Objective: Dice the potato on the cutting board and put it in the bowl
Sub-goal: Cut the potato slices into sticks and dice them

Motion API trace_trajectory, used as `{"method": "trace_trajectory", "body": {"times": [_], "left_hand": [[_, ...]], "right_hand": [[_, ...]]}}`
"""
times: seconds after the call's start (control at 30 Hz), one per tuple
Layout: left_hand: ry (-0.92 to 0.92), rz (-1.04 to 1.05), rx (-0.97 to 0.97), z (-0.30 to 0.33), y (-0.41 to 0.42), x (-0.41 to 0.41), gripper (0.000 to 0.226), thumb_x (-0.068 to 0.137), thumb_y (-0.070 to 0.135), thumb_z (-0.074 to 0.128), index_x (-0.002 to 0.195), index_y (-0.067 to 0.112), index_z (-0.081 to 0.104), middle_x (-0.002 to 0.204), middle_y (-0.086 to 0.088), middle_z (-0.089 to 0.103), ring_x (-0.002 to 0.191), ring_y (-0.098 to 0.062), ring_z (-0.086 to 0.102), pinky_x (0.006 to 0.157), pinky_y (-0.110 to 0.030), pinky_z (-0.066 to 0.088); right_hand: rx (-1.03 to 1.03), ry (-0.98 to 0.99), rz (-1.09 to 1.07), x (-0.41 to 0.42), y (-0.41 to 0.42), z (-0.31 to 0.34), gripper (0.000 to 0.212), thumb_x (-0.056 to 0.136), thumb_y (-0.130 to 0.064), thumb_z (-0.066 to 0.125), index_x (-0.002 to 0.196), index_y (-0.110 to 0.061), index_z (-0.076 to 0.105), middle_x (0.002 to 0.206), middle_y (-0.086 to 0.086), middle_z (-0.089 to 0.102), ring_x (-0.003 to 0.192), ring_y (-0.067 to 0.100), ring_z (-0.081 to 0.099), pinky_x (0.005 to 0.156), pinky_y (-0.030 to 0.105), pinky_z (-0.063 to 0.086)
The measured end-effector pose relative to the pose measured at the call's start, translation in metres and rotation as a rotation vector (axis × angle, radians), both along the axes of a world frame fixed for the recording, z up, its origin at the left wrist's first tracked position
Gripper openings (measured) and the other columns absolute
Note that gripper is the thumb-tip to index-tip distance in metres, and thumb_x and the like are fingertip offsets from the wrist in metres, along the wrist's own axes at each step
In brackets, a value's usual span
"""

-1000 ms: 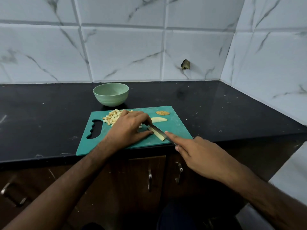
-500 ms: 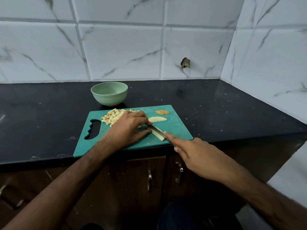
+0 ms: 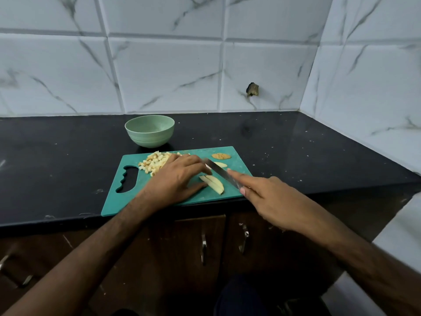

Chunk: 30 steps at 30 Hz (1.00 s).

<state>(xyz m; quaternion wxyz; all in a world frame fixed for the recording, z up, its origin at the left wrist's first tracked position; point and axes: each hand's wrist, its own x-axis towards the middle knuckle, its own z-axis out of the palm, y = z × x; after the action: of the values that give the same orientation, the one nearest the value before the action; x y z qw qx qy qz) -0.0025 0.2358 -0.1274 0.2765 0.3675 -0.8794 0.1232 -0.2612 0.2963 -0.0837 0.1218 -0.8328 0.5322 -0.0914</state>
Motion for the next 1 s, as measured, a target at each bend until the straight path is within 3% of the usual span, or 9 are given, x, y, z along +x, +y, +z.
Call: {"method": "trace_trajectory", "body": {"times": [0.13, 0.27, 0.4, 0.47, 0.6, 0.8, 1.0], "left_hand": [[-0.068, -0.037, 0.108, 0.000, -0.005, -0.002, 0.031, 0.095, 0.040, 0.054, 0.114, 0.024, 0.073, 0.119, 0.004, 0.068, 0.113, -0.014, 0.061, 0.090, -0.047, 0.050], [-0.076, -0.041, 0.119, 0.002, -0.004, -0.002, 0.031, 0.095, 0.038, 0.054, 0.114, 0.024, 0.073, 0.116, 0.004, 0.069, 0.110, -0.014, 0.062, 0.087, -0.046, 0.051], [-0.078, -0.043, 0.110, 0.002, -0.005, -0.002, 0.029, 0.095, 0.038, 0.055, 0.113, 0.024, 0.073, 0.108, 0.005, 0.069, 0.103, -0.012, 0.063, 0.084, -0.044, 0.051], [-0.075, -0.046, 0.116, 0.002, -0.005, -0.003, 0.030, 0.095, 0.039, 0.054, 0.113, 0.025, 0.074, 0.107, 0.006, 0.069, 0.102, -0.012, 0.063, 0.083, -0.043, 0.051], [-0.069, -0.052, 0.130, 0.002, -0.004, -0.002, 0.030, 0.095, 0.039, 0.054, 0.112, 0.024, 0.073, 0.107, 0.006, 0.068, 0.102, -0.013, 0.062, 0.084, -0.043, 0.050], [-0.083, -0.037, 0.108, 0.002, -0.004, -0.002, 0.027, 0.094, 0.037, 0.056, 0.110, 0.025, 0.074, 0.106, 0.006, 0.069, 0.100, -0.012, 0.063, 0.081, -0.037, 0.048], [-0.093, -0.007, 0.121, 0.002, -0.002, -0.004, 0.029, 0.096, 0.039, 0.054, 0.111, 0.024, 0.074, 0.107, 0.006, 0.067, 0.094, -0.009, 0.061, 0.078, -0.035, 0.048]], "right_hand": [[-0.011, 0.101, 0.008, -0.002, 0.009, -0.004, 0.050, 0.110, -0.045, 0.026, 0.155, -0.060, 0.009, 0.096, -0.011, 0.053, 0.072, 0.011, 0.055, 0.059, 0.022, 0.043], [-0.051, 0.125, 0.004, -0.002, 0.013, -0.008, 0.050, 0.110, -0.043, 0.026, 0.155, -0.059, 0.009, 0.092, -0.015, 0.045, 0.071, 0.007, 0.050, 0.060, 0.023, 0.040], [-0.051, 0.138, 0.018, 0.001, 0.014, -0.012, 0.051, 0.111, -0.043, 0.027, 0.157, -0.055, 0.009, 0.099, -0.015, 0.054, 0.068, 0.009, 0.055, 0.056, 0.020, 0.041], [-0.027, 0.144, 0.016, 0.001, 0.012, -0.008, 0.051, 0.111, -0.041, 0.027, 0.156, -0.055, 0.009, 0.088, -0.016, 0.046, 0.068, 0.010, 0.053, 0.055, 0.020, 0.040], [0.022, 0.108, 0.023, 0.001, 0.006, -0.005, 0.051, 0.111, -0.041, 0.028, 0.155, -0.058, 0.010, 0.086, -0.010, 0.050, 0.066, 0.010, 0.053, 0.058, 0.025, 0.048], [-0.183, 0.249, 0.012, 0.008, 0.008, -0.023, 0.056, 0.110, -0.042, 0.025, 0.158, -0.050, -0.003, 0.094, -0.004, 0.058, 0.064, 0.009, 0.049, 0.058, 0.028, 0.046], [-0.249, 0.303, 0.021, 0.006, -0.001, -0.017, 0.055, 0.111, -0.042, 0.023, 0.158, -0.051, -0.004, 0.075, -0.009, 0.038, 0.061, 0.007, 0.044, 0.054, 0.027, 0.038]]}}
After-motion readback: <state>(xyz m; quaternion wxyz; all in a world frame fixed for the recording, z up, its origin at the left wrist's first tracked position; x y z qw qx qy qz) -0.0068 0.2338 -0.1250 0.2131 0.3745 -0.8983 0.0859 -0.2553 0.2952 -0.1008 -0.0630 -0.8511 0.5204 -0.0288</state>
